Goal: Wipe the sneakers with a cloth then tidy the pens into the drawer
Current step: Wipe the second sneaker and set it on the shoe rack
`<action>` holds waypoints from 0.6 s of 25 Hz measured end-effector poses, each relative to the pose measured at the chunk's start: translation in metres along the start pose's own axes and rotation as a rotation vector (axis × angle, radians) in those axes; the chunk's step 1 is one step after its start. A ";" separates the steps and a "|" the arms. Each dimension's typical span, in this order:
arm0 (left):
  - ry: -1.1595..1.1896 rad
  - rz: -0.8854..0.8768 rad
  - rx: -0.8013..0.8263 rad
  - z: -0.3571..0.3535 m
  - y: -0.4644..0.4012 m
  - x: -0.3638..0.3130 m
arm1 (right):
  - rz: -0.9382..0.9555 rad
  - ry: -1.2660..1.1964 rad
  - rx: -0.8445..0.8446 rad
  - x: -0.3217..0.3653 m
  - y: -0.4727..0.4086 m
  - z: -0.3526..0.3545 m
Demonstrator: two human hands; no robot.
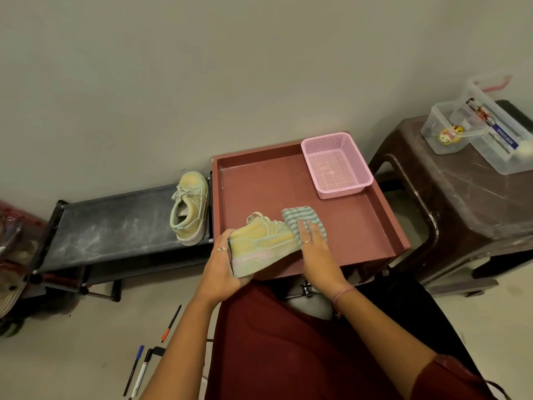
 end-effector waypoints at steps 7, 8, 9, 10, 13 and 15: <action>-0.060 -0.015 0.072 0.010 -0.016 0.000 | -0.100 -0.116 0.045 0.011 -0.003 0.000; -0.062 -0.011 0.079 0.011 -0.018 0.001 | 0.017 -0.078 0.015 0.032 0.014 -0.003; -0.055 -0.004 0.082 0.011 -0.018 0.004 | 0.128 -0.057 -0.016 0.042 0.023 -0.002; -0.047 0.003 0.080 0.011 -0.018 0.006 | 0.210 -0.005 -0.103 0.039 0.024 -0.004; -0.060 -0.018 0.068 0.008 -0.016 0.004 | 0.045 0.023 -0.114 -0.018 -0.018 -0.008; -0.104 -0.048 0.070 0.010 -0.020 -0.001 | -0.120 -0.111 -0.083 -0.033 -0.036 0.000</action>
Point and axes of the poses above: each hand's wrist, its own y-axis away from the middle knuckle, its own z-axis out of the back of the hand, x = y × z, the point moved 3 cm from there along -y, towards the middle knuckle
